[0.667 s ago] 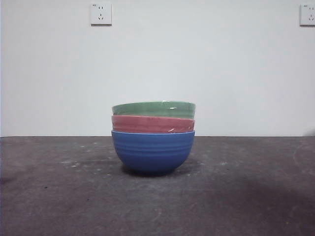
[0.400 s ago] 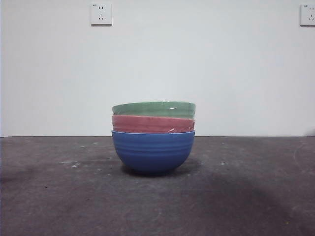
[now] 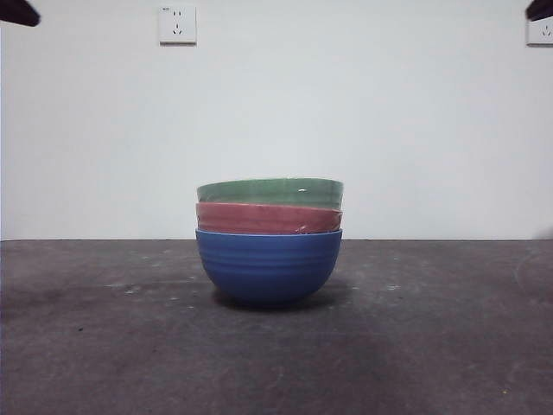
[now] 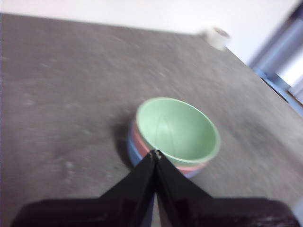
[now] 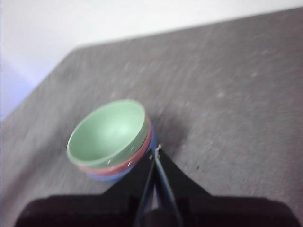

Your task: Pick up the green bowl on the top,put the green bowl on the left,pick up the red bowl in the middle,put the red bowl on the right

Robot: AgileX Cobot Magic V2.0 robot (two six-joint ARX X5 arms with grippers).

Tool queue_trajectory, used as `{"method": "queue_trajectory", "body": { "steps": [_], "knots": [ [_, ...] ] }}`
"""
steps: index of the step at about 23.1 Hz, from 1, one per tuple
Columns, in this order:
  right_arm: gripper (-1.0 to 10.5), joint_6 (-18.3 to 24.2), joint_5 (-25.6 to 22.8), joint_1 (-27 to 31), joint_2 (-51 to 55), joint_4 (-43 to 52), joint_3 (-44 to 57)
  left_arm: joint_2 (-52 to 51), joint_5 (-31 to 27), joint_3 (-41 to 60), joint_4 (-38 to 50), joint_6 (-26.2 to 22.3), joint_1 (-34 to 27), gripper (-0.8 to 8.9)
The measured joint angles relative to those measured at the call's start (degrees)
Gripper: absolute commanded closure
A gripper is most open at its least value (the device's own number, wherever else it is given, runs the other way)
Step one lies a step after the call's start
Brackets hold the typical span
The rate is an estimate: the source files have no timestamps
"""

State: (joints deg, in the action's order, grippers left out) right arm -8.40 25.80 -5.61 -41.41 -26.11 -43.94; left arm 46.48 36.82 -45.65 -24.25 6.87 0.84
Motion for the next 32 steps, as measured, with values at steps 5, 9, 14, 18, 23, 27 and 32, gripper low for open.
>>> {"method": "queue_trajectory", "body": {
  "steps": [5,9,14,18,23,27,32],
  "knots": [
    [9.4,8.59,4.04,0.00,-7.34,-8.52,-6.47,6.08,3.26,-6.45,-6.49,-6.10,2.34,8.12],
    [7.2,12.28,4.11,-0.02,-10.27,-10.29,-8.09,9.44,3.19,-9.20,-8.09,-8.98,5.62,5.71],
    [6.5,13.18,4.07,0.00,-10.84,-10.51,-8.11,14.78,-1.03,-13.51,-8.48,-10.16,12.74,4.97],
    [6.6,13.40,4.07,-0.02,-10.91,-10.51,-8.11,24.41,-4.44,-21.99,-11.91,-12.35,21.57,4.98],
    [6.6,13.42,4.07,-0.02,-10.93,-10.51,-8.11,38.95,-14.10,-34.67,-20.15,-18.16,31.78,4.99],
    [6.6,13.51,4.07,-0.02,-10.97,-10.51,-8.11,47.39,-17.92,-39.21,-20.65,-21.05,36.39,5.00],
    [6.6,13.57,4.07,-0.02,-10.97,-10.51,-8.11,53.79,-22.05,-39.28,-20.63,-24.09,38.36,5.00]
  ]
}}
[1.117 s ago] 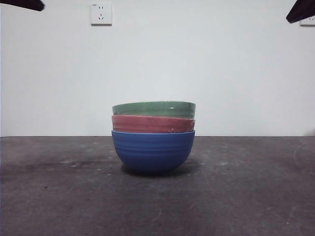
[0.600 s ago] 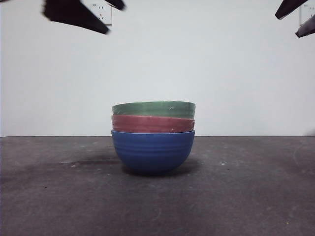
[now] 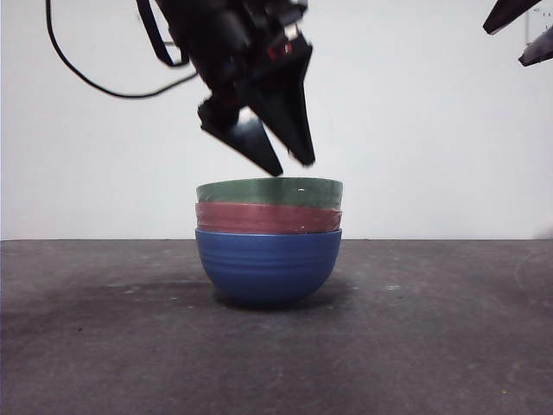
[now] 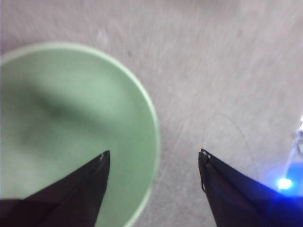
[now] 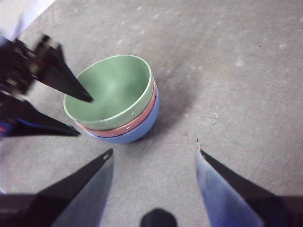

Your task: Pick up the green bowl on the top,put the green bowl on the left,pick up the red bowl in the middle,put the red bowl on the right

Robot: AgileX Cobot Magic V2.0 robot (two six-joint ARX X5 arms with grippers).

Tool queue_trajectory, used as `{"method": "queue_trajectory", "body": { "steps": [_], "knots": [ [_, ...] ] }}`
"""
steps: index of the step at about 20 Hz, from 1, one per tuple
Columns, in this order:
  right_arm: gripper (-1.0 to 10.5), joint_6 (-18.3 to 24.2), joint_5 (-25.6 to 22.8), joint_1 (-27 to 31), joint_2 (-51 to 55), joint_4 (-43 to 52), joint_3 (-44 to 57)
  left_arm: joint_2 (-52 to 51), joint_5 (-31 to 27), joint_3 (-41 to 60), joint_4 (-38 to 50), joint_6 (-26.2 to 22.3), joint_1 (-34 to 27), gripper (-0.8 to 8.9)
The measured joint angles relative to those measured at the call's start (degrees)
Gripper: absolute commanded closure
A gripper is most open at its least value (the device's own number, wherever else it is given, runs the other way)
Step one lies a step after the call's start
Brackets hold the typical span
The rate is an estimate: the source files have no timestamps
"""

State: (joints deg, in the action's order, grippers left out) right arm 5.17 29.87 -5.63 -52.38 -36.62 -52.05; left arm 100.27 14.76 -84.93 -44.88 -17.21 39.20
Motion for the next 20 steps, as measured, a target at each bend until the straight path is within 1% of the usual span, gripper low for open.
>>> {"method": "queue_trajectory", "body": {
  "steps": [3,4,5,7,10,13,17,20],
  "knots": [
    [6.6,0.00,-0.02,0.00,-0.04,0.00,0.00,1.73,-1.03,0.00,-0.13,-1.25,0.00,5.05],
    [6.6,0.00,-0.04,0.00,-0.04,0.00,0.00,1.73,-1.16,0.00,-0.11,-1.33,0.00,5.28],
    [6.6,0.00,-0.04,0.00,-0.04,0.00,0.00,1.70,-1.16,0.00,-0.11,-1.70,0.00,6.03],
    [6.6,0.00,-0.04,0.00,-0.04,0.00,0.00,1.70,-1.16,0.00,-0.50,-1.90,0.00,6.78],
    [6.7,0.00,-0.04,0.00,-0.04,0.00,0.00,1.70,-1.14,0.00,-0.94,-2.91,0.00,8.27],
    [6.7,0.00,-0.07,0.00,-0.04,0.00,0.00,1.70,-0.63,0.00,-0.63,-4.55,0.17,8.22],
    [6.7,0.00,-0.07,0.00,-0.04,0.00,0.00,1.62,-1.11,-0.44,-0.37,-5.29,0.20,8.22],
    [6.7,0.00,-0.07,0.00,-0.04,0.00,0.00,1.64,-1.11,-4.57,-4.20,-5.27,0.42,8.22]
  ]
}}
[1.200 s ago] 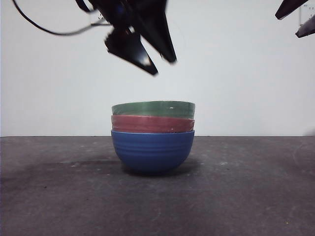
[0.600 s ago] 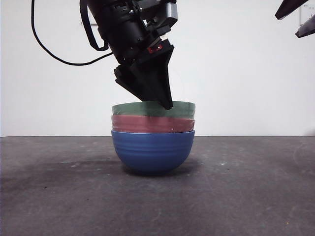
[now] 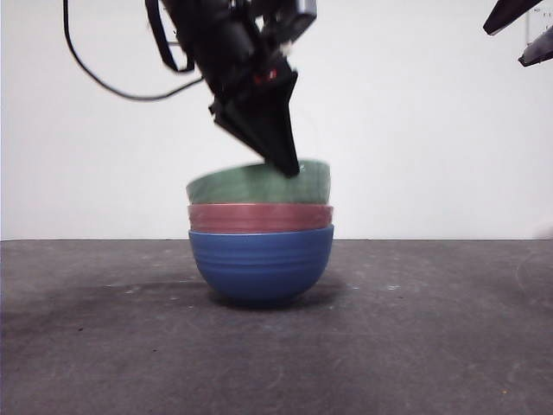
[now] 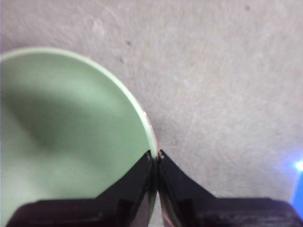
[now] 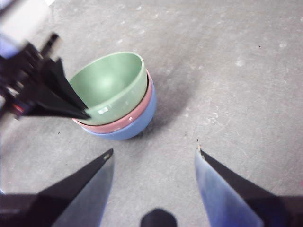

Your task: Pick up the green bowl on the top,put the green bowl on the left,pick up the red bowl in the middle,put the red bowl on the right

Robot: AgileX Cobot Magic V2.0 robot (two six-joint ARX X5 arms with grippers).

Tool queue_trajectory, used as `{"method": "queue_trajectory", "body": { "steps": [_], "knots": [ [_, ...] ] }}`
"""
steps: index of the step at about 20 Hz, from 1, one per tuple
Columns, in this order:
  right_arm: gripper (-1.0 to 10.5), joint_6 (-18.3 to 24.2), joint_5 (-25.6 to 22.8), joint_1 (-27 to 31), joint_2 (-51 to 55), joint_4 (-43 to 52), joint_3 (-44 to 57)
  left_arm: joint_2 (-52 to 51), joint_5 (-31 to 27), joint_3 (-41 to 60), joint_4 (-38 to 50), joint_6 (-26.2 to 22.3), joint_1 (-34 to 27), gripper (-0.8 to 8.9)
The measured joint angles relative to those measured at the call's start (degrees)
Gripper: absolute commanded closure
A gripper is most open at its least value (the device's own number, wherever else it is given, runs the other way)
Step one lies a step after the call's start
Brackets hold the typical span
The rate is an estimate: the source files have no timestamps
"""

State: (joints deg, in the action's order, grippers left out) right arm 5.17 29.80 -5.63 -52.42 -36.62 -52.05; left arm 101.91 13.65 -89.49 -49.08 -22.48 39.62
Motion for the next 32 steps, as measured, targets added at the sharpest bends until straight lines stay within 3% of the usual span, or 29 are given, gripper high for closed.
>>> {"method": "queue_trajectory", "body": {
  "steps": [5,12,17,21,25,32],
  "knots": [
    [6.7,0.00,0.00,0.00,0.00,0.00,0.00,-0.90,-0.04,-14.25,-15.78,0.31,1.07,8.22],
    [6.7,0.00,-0.39,0.00,0.00,-0.02,0.00,-15.72,-8.72,-14.49,-26.32,5.90,0.28,8.22],
    [6.7,0.00,-0.37,0.00,0.00,-0.02,0.00,-25.18,-16.50,1.05,-18.29,11.13,0.07,8.22],
    [6.7,0.00,-0.39,0.00,0.00,-0.02,0.00,-29.07,-18.43,17.79,-7.78,15.26,-0.24,8.22],
    [6.7,0.02,-0.37,0.00,0.00,0.00,0.00,-27.54,-18.64,29.92,5.14,16.39,-0.55,8.22],
    [6.7,-0.04,-0.37,0.00,0.00,-0.02,0.00,-21.57,-19.10,36.33,13.35,17.64,-2.38,8.22]
  ]
}}
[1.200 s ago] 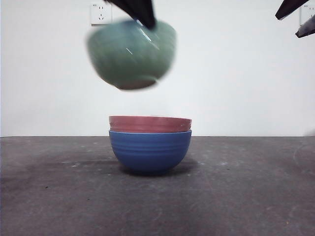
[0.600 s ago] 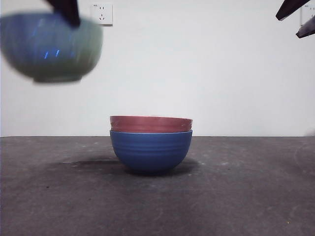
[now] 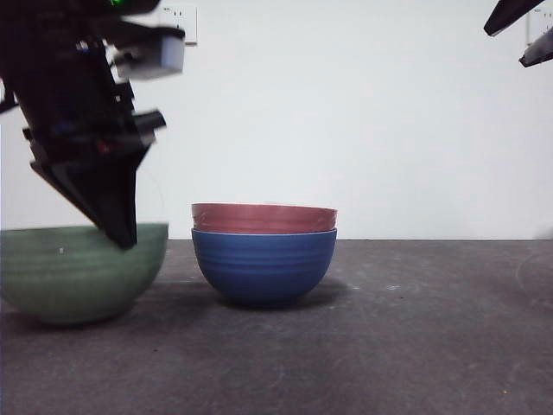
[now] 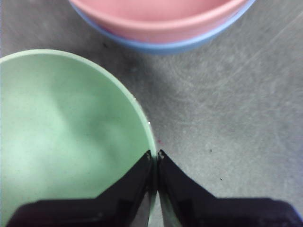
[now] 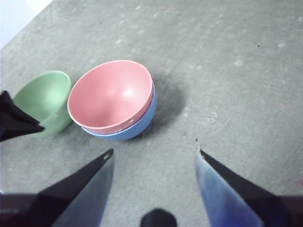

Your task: Pick up the green bowl on the top,put the green bowl on the left,pick up the red bowl in the middle,put the red bowl on the right

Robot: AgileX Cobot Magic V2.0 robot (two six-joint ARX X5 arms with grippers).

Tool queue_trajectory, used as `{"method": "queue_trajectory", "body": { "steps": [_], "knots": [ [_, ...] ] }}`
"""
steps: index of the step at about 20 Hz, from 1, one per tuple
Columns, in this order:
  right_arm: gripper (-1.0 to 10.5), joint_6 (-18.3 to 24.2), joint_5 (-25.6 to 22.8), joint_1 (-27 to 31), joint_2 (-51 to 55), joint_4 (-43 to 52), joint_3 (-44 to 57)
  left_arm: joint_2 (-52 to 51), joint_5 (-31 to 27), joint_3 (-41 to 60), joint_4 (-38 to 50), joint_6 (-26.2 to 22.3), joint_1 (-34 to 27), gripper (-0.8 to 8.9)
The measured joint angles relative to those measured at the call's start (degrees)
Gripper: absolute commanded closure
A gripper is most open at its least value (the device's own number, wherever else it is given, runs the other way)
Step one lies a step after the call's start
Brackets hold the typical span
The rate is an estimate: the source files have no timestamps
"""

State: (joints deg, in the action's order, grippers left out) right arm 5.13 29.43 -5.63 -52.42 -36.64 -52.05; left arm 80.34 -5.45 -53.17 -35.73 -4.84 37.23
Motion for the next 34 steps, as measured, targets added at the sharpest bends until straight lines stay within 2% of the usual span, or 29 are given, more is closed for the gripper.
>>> {"method": "queue_trajectory", "body": {
  "steps": [3,4,6,7,12,16,19,23,27,29,31,34],
  "knots": [
    [6.7,-0.17,0.00,0.00,0.00,0.00,0.00,0.92,0.66,0.02,0.63,0.22,0.00,8.04],
    [6.7,-0.17,0.00,0.00,0.00,0.00,0.00,0.92,1.73,0.02,0.94,0.48,-0.09,7.35],
    [6.6,-0.17,0.00,0.00,0.00,0.00,0.00,0.92,3.98,0.02,1.49,1.27,-0.15,5.01],
    [6.6,-0.17,0.07,0.00,0.00,0.00,0.00,0.92,4.20,0.02,1.49,1.49,-0.15,4.63],
    [6.6,-0.37,0.04,-3.08,-0.66,2.08,-1.09,-1.46,4.13,-1.36,-4.92,2.99,-0.15,4.64],
    [6.6,0.17,-1.88,-10.97,-7.23,1.20,-8.26,-11.52,4.11,-7.37,-7.87,3.28,-0.15,4.64],
    [6.6,2.60,-6.93,-18.84,-15.74,-3.65,-16.22,-18.53,4.17,-10.88,-11.43,3.41,-1.14,4.64],
    [6.6,6.54,-12.55,-28.37,-28.17,-9.27,-27.12,-25.42,4.15,-14.01,-18.14,3.39,-8.04,4.68],
    [6.6,9.94,-15.78,-35.08,-39.93,-13.11,-36.28,-29.73,4.63,-14.01,-25.11,1.99,-20.79,4.67],
    [6.7,11.15,-16.20,-37.03,-44.52,-12.50,-37.90,-31.17,8.09,-14.01,-26.25,1.31,-26.71,4.68],
    [6.7,11.85,-16.17,-38.05,-48.54,-11.04,-37.97,-31.98,11.28,-14.01,-26.36,0.92,-29.46,4.68],
    [6.8,12.37,-16.46,-38.16,-53.88,-8.63,-37.97,-31.85,11.67,-14.01,-27.30,0.79,-29.99,4.68]
  ]
}}
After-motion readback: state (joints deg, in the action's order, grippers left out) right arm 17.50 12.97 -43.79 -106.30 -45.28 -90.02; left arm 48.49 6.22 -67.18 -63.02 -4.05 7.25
